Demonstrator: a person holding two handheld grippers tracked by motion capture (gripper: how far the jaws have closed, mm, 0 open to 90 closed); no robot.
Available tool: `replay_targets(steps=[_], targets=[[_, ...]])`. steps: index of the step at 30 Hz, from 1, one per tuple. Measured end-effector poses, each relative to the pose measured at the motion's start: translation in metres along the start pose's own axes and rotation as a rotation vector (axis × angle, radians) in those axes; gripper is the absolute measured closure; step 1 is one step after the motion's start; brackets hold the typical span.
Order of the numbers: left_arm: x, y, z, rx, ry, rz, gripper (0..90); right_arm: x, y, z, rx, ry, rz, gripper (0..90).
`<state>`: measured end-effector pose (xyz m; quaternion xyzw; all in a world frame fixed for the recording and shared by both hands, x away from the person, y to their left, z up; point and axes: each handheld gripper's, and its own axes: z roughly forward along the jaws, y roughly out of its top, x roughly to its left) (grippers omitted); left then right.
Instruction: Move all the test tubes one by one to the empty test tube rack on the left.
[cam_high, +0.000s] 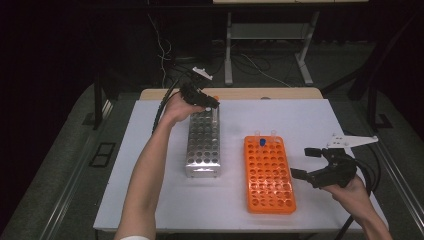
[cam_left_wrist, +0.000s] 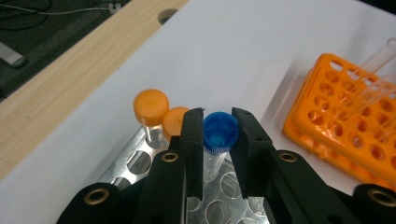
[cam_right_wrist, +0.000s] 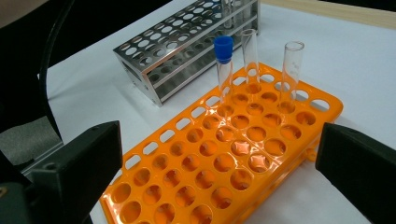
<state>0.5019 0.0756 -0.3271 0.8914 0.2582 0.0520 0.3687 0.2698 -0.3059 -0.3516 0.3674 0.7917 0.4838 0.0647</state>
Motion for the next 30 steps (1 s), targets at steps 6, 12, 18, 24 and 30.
replay_targets(steps=[6,12,18,24,30], targets=[[0.002,-0.006,0.004,-0.004,-0.015,-0.018,73.0,0.0,-0.001,0.002,0.002,0.005,-0.001,0.2],[-0.002,-0.004,0.001,-0.002,-0.048,-0.045,56.3,0.0,0.0,0.004,0.005,0.007,0.0,0.3],[-0.01,-0.002,-0.011,-0.01,-0.057,-0.059,45.7,0.001,0.0,0.002,0.003,0.006,-0.001,0.3],[-0.019,-0.002,-0.029,-0.039,-0.055,-0.078,31.2,0.001,0.001,0.0,0.005,0.003,0.0,0.3],[-0.037,-0.009,-0.047,-0.096,-0.04,-0.086,13.1,0.001,0.0,-0.002,0.002,-0.001,0.0,0.3]])
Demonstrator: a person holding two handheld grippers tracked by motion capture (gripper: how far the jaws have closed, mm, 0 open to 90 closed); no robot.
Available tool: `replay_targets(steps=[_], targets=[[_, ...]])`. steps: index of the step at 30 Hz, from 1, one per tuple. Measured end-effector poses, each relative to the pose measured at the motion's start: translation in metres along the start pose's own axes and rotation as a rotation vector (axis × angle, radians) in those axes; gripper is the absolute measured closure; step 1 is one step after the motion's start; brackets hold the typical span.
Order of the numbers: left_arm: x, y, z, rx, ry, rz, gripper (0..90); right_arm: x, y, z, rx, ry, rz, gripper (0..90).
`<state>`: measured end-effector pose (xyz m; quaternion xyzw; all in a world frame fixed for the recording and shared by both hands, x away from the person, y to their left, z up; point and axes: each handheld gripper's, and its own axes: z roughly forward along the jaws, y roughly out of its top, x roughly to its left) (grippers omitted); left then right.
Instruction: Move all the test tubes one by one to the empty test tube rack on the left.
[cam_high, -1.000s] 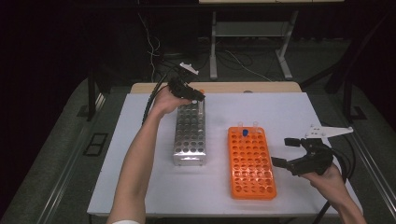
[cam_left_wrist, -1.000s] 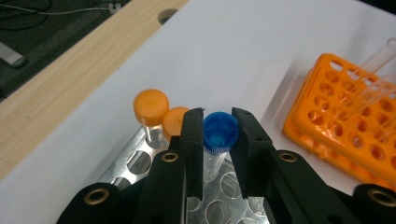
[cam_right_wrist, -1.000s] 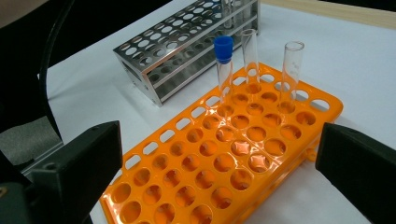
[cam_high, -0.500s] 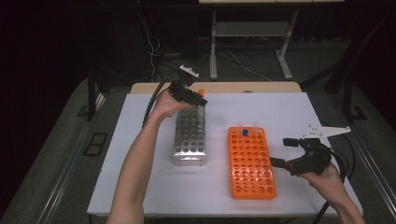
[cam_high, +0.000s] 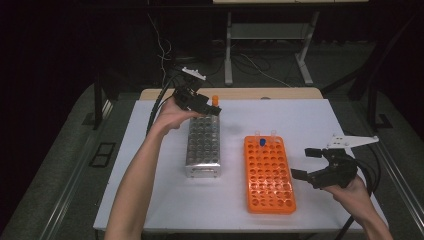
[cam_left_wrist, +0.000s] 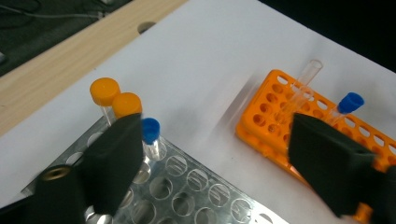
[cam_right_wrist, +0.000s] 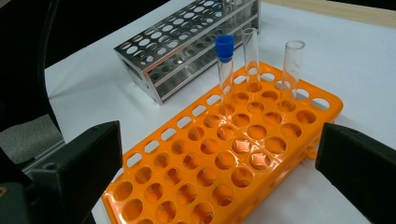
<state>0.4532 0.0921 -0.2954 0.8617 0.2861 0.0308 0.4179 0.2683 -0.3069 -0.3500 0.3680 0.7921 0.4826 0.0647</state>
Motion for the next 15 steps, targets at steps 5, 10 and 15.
replay_targets(steps=[5,10,15], targets=[[-0.019,-0.011,-0.014,-0.04,0.04,0.007,0.0,-0.001,-0.001,-0.002,-0.011,-0.001,0.011,0.3],[-0.035,-0.023,-0.029,-0.08,0.056,0.024,0.0,0.0,-0.002,0.002,-0.008,0.002,0.007,0.3],[-0.05,-0.039,-0.039,-0.099,0.048,0.038,0.0,0.0,-0.001,0.008,0.006,0.004,0.006,0.3]])
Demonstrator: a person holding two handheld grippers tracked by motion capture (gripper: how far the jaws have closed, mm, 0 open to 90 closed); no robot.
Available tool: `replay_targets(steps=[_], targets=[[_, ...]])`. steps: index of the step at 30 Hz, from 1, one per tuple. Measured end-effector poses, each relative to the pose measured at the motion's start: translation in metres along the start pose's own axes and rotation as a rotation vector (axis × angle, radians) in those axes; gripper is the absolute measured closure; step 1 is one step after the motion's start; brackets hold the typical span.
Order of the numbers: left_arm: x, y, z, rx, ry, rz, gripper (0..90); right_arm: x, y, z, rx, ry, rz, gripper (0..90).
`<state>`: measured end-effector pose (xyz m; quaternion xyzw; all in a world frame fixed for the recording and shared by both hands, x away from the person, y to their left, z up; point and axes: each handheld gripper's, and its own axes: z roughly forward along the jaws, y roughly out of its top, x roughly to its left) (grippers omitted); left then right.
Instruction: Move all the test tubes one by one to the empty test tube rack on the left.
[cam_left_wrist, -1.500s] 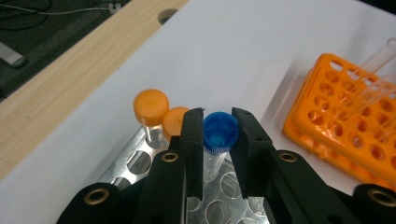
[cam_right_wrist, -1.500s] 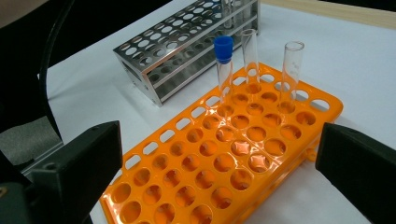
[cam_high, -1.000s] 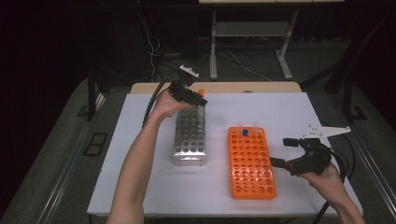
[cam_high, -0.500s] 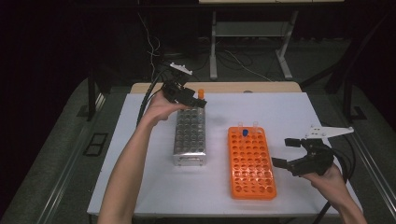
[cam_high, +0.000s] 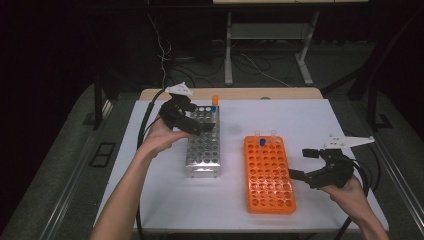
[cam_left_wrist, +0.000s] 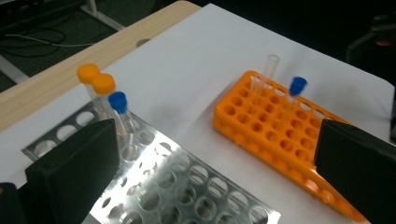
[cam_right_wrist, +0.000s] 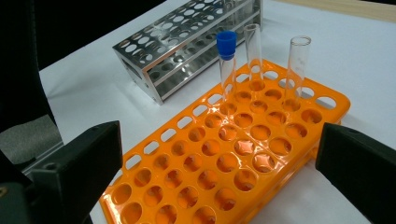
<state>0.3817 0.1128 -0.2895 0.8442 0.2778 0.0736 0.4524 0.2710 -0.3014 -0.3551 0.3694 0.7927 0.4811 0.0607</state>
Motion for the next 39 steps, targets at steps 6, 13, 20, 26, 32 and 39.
replay_targets(steps=[6,13,20,26,32,39], targets=[[-0.014,-0.021,-0.008,-0.02,-0.006,0.004,0.0,-0.001,0.004,0.008,0.023,0.005,-0.006,0.3],[-0.029,-0.038,-0.013,-0.025,-0.027,0.018,0.0,-0.002,0.011,0.019,0.054,0.007,-0.013,0.3],[-0.043,-0.048,-0.017,-0.023,-0.043,0.038,0.0,-0.002,0.023,0.03,0.082,0.009,-0.036,0.3],[-0.051,-0.057,-0.02,-0.016,-0.05,0.052,0.0,-0.003,0.03,0.043,0.105,0.014,-0.051,0.3],[-0.053,-0.07,-0.019,-0.007,-0.06,0.036,0.0,-0.005,0.036,0.055,0.118,0.02,-0.058,0.3],[-0.054,-0.082,-0.02,-0.008,-0.068,0.022,0.0,-0.008,0.038,0.071,0.149,0.022,-0.067,0.3]])
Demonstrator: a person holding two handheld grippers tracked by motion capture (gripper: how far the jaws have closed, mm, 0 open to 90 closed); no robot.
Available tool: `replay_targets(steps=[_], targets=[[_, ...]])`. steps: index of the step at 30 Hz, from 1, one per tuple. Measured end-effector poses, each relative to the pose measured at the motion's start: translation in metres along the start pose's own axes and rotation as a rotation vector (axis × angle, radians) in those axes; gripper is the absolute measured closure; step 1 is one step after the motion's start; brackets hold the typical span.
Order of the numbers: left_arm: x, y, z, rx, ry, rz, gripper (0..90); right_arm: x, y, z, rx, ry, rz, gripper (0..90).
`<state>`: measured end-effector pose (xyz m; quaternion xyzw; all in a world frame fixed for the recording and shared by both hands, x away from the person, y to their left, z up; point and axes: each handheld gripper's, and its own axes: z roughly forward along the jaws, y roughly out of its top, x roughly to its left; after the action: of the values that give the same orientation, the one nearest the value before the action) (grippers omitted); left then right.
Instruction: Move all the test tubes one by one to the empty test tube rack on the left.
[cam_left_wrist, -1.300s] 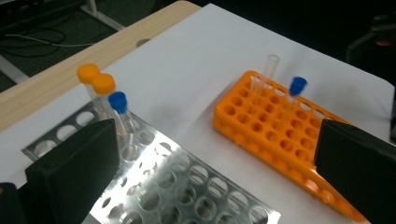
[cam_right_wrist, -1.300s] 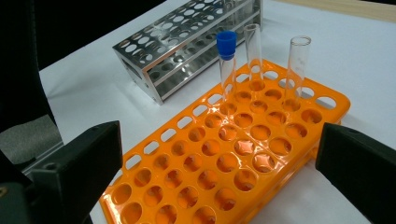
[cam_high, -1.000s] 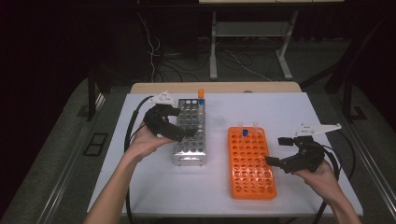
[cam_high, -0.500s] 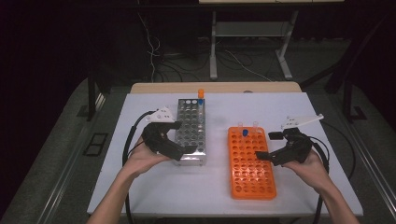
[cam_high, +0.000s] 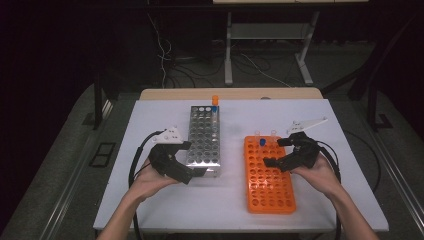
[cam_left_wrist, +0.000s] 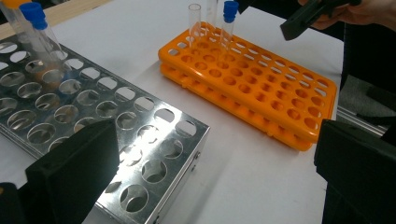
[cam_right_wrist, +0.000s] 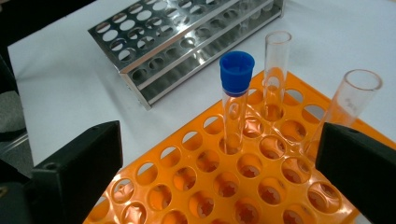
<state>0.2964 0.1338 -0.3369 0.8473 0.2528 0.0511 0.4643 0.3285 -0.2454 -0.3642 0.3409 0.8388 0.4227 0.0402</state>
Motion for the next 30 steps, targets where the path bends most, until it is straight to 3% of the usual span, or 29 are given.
replay_targets(steps=[7,9,15,27,30], targets=[[-0.005,-0.006,0.002,0.005,-0.015,0.01,0.0,-0.004,0.001,0.014,0.031,-0.007,-0.018,6.4],[-0.007,-0.007,0.003,0.007,-0.022,0.011,0.0,-0.005,0.002,0.018,0.04,-0.006,-0.025,14.0],[-0.01,-0.01,0.01,0.025,-0.041,0.019,0.0,-0.008,0.001,0.029,0.059,-0.014,-0.021,24.9],[-0.01,-0.013,0.013,0.033,-0.049,0.017,0.0,-0.008,0.0,0.046,0.054,-0.086,-0.038,66.0],[-0.01,-0.014,0.014,0.036,-0.051,0.016,0.0,-0.007,-0.001,0.047,0.05,-0.068,-0.047,75.3]])
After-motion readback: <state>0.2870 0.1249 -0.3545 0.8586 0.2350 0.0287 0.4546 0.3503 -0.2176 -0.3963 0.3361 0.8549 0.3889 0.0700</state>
